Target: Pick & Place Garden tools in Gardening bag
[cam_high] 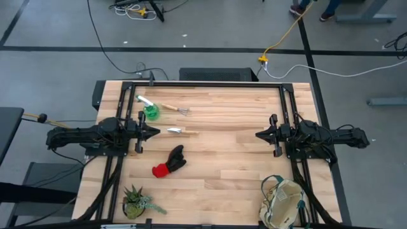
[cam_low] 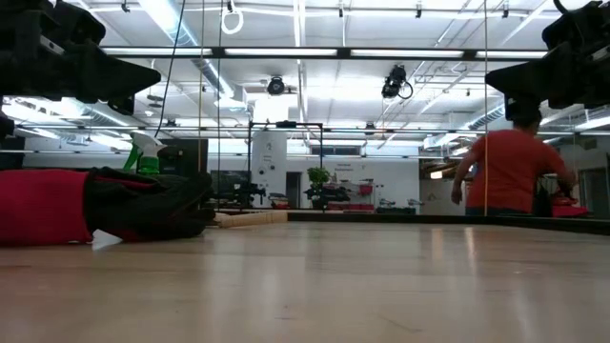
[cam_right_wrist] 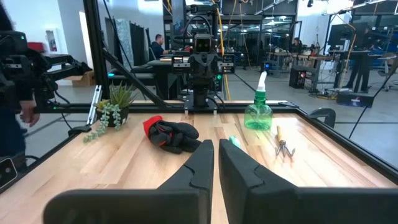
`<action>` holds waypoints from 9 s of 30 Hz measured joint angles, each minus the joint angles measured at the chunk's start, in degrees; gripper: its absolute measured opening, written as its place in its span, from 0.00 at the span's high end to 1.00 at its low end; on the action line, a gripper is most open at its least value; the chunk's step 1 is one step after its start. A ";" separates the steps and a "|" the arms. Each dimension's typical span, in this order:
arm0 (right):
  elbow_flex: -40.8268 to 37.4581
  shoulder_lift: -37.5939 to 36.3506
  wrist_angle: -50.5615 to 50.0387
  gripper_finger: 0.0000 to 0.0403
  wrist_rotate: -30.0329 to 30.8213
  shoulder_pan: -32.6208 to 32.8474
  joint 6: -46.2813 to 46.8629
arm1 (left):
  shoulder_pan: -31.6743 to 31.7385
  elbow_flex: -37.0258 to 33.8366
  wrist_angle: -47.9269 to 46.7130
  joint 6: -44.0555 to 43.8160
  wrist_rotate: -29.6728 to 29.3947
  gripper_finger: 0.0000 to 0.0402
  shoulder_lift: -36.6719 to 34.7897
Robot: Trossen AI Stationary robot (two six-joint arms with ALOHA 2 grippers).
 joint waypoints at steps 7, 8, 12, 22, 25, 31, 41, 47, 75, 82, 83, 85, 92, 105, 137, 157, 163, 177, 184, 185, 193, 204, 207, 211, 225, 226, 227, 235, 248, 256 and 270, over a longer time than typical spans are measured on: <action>0.01 0.00 -0.02 0.93 0.00 -0.01 -0.01 | 0.01 0.01 -0.01 0.00 0.01 0.92 0.00; -0.01 0.00 0.00 0.93 0.00 0.01 0.01 | -0.01 0.01 -0.02 0.00 0.02 0.92 0.00; 0.00 0.00 0.00 0.93 0.00 0.00 0.01 | 0.01 0.00 -0.01 0.00 0.00 0.92 0.00; 0.01 0.00 -0.02 0.93 0.00 -0.01 -0.01 | -0.01 -0.01 -0.01 0.00 0.02 0.92 0.00; 0.01 0.00 0.00 0.93 0.00 0.01 0.01 | 0.02 -0.01 -0.02 0.00 0.00 0.92 0.00; 0.01 0.00 0.00 0.93 0.00 -0.01 -0.01 | 0.00 0.01 -0.02 0.00 0.00 0.92 0.00; 0.00 0.00 -0.01 0.93 0.00 -0.01 0.00 | 0.01 0.00 -0.02 0.00 0.01 0.92 0.00; 0.01 0.00 -0.02 0.93 0.00 0.00 0.00 | 0.02 -0.01 0.00 0.00 0.02 0.92 0.00; 0.01 0.00 -0.02 0.93 0.00 0.00 0.00 | 0.01 0.01 1.97 -4.46 -0.17 0.92 0.00; 0.01 0.00 -0.01 0.93 0.00 0.00 0.01 | 0.01 0.00 2.56 -4.49 -0.15 0.92 0.00; 0.00 0.00 0.00 0.93 0.00 0.01 0.00 | 0.01 0.01 3.22 -4.50 -0.15 0.92 0.00; -0.01 0.00 -0.01 0.93 0.00 0.00 0.01 | 0.01 0.01 4.36 -4.50 -0.15 0.92 0.00; 0.01 0.00 0.00 0.93 0.00 0.01 0.01 | 0.00 1.98 5.08 -4.73 -0.87 0.92 -0.02; 0.01 0.00 0.00 0.93 0.00 0.01 0.01 | -0.01 7.20 4.90 -5.97 -8.21 0.92 0.02; -0.01 0.00 -0.02 0.93 0.00 0.00 -0.01 | 0.08 24.75 -3.03 -2.66 -12.52 0.92 14.77; 0.01 0.00 0.00 0.93 0.00 0.01 0.01 | 0.12 46.87 -14.88 0.46 -17.31 0.92 31.34; 0.01 0.00 -0.02 0.93 0.00 -0.01 -0.01 | 0.12 51.31 -20.58 0.11 -19.10 0.92 34.82; -0.01 0.00 0.00 0.93 0.00 -0.01 0.00 | 0.12 51.73 -21.15 -1.16 -18.40 0.92 37.52; 0.00 0.00 -0.02 0.93 0.00 0.00 0.01 | 0.12 51.75 -23.51 -1.25 -18.80 0.92 37.57; 0.01 0.00 -0.01 0.93 0.00 -0.01 0.00 | 0.12 51.75 -23.96 -1.25 -18.81 0.92 37.56; 0.01 0.00 -0.02 0.93 0.00 -0.01 -0.01 | 0.12 51.75 -26.97 -1.27 -18.82 0.92 37.53; 0.00 0.00 -0.02 0.93 0.00 0.01 0.01 | 7.89 51.73 -30.23 -0.95 -12.60 0.92 38.86; 0.00 0.00 -0.02 0.93 0.00 -0.01 0.01 | 11.90 51.73 -32.38 -0.15 -10.34 0.92 39.17; 0.01 0.00 0.00 0.93 0.00 -0.01 0.01 | 16.94 51.73 -35.15 3.43 -10.01 0.92 39.86; -0.01 0.00 0.00 0.93 0.00 -0.01 -0.01 | 26.65 52.00 -37.85 6.49 -7.09 0.91 40.19; 0.01 0.00 -0.02 0.93 0.00 -0.01 0.01 | 26.80 52.56 -38.77 6.47 -6.95 0.89 40.61; 0.00 0.00 -0.02 0.93 0.00 0.00 0.01 | 26.77 53.41 -39.85 6.47 -6.96 0.88 41.19; -0.01 0.00 -0.02 0.93 0.00 -0.01 0.01 | 26.75 61.65 -49.65 6.54 -7.38 0.67 47.06; 0.01 0.00 -0.01 0.93 0.00 0.00 0.00 | 26.75 64.08 -57.82 7.07 -12.03 0.41 53.00; -0.01 0.00 -0.01 0.93 0.00 0.01 0.01 | 26.75 64.08 -59.13 -8.71 -17.66 0.39 56.95; -0.01 0.00 -0.01 0.93 0.00 0.00 0.01 | 26.75 64.08 -58.88 -39.28 -18.35 0.44 57.48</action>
